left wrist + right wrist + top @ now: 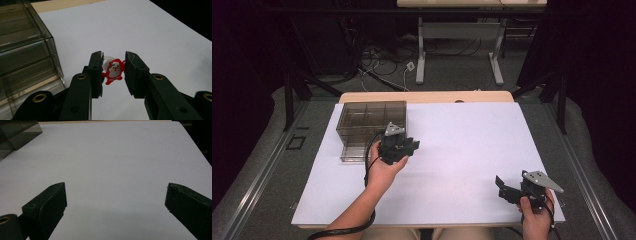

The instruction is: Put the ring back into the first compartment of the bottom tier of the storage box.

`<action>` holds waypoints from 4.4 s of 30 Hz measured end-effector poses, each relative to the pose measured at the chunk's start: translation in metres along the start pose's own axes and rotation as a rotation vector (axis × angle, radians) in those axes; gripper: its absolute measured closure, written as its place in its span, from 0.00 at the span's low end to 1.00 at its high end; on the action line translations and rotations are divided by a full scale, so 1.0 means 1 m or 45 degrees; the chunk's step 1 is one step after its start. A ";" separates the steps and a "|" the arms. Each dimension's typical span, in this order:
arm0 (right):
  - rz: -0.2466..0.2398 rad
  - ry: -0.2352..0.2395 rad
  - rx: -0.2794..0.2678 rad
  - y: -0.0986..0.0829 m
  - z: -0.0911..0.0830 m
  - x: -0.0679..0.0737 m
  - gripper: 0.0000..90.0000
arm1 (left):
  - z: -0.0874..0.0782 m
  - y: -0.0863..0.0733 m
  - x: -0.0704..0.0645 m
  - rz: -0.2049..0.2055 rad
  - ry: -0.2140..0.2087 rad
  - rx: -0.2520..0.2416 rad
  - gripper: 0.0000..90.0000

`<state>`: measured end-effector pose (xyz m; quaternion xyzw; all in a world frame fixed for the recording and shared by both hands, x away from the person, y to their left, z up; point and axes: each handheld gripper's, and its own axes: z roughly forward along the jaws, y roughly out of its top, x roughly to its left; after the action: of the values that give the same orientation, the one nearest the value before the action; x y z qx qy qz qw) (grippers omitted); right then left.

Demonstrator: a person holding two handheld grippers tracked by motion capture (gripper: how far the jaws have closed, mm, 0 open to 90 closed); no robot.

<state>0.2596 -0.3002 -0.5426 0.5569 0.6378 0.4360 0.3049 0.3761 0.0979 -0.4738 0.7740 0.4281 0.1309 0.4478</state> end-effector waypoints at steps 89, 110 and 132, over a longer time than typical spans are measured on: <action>0.003 -0.005 0.012 -0.001 0.001 0.001 0.05 | -0.068 -0.046 0.129 -0.308 0.388 0.000 0.75; -0.012 -0.021 0.033 -0.001 0.001 0.001 0.05 | -0.060 -0.068 0.147 -0.366 0.457 0.050 0.75; -0.010 -0.007 0.017 -0.002 0.002 0.001 0.05 | -0.050 -0.079 0.151 -0.362 0.464 0.088 0.64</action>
<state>0.2605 -0.2985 -0.5450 0.5577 0.6420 0.4289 0.3047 0.3939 0.2634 -0.5364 0.6844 0.6107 0.1895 0.3504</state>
